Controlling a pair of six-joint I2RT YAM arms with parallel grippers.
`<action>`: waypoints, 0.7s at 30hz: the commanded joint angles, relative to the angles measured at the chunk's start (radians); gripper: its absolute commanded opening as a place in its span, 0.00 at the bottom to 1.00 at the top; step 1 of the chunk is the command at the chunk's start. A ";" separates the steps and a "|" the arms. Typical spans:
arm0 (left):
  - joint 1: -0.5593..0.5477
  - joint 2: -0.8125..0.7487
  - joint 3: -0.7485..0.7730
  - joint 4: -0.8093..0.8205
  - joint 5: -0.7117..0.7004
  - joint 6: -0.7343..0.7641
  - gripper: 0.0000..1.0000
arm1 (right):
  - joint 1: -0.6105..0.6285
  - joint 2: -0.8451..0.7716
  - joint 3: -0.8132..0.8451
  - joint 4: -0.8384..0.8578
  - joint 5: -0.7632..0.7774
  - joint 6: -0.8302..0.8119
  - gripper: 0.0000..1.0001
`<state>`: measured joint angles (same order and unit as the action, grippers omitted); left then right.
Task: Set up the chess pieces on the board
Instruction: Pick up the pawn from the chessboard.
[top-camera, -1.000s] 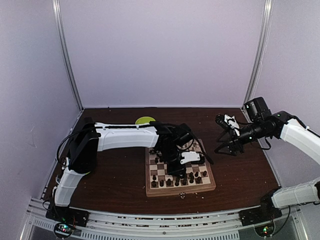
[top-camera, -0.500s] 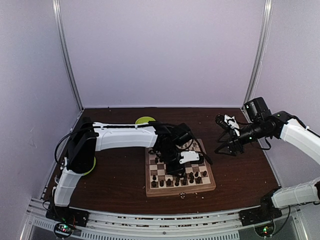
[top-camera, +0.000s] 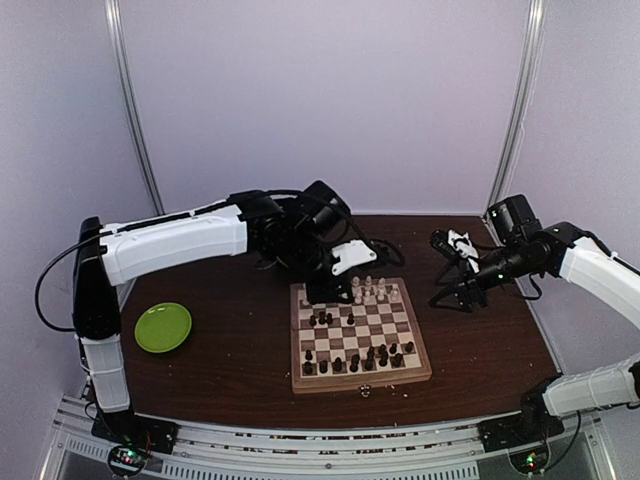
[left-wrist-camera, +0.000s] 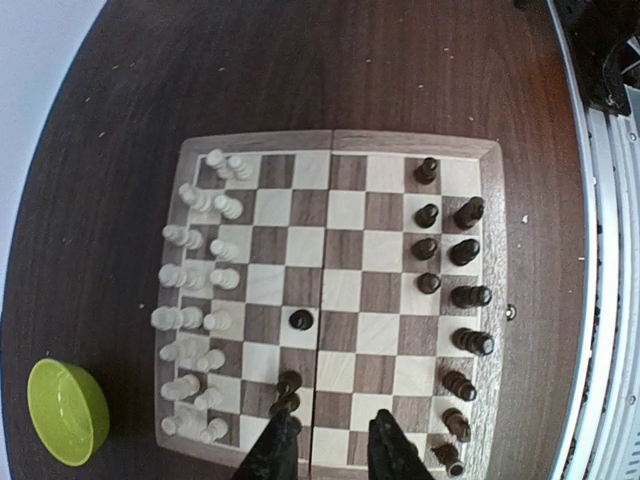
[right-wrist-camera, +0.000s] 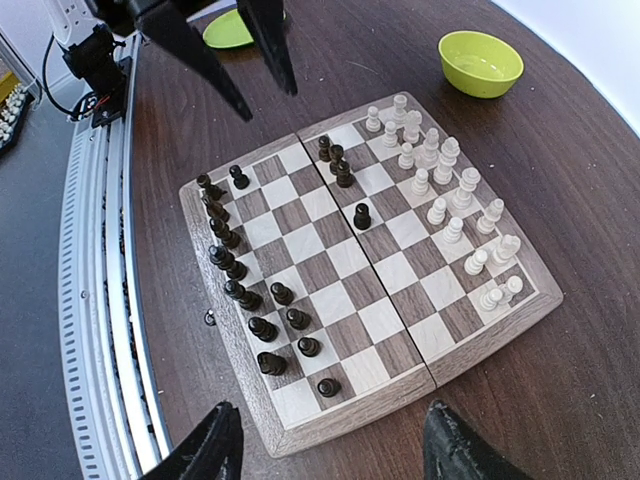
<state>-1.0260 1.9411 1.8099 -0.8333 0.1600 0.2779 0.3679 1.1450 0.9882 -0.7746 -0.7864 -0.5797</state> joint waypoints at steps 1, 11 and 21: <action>0.063 -0.100 -0.063 0.026 -0.050 -0.045 0.26 | -0.009 0.011 -0.006 -0.005 0.019 -0.009 0.61; 0.295 -0.348 -0.132 0.149 -0.156 -0.182 0.33 | 0.029 0.163 0.193 -0.082 0.055 -0.008 0.57; 0.483 -0.611 -0.553 0.587 -0.128 -0.287 0.50 | 0.188 0.492 0.532 -0.212 0.213 0.030 0.51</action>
<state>-0.6140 1.4002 1.3693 -0.4595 -0.0120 0.0704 0.5011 1.5307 1.4113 -0.8997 -0.6716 -0.5705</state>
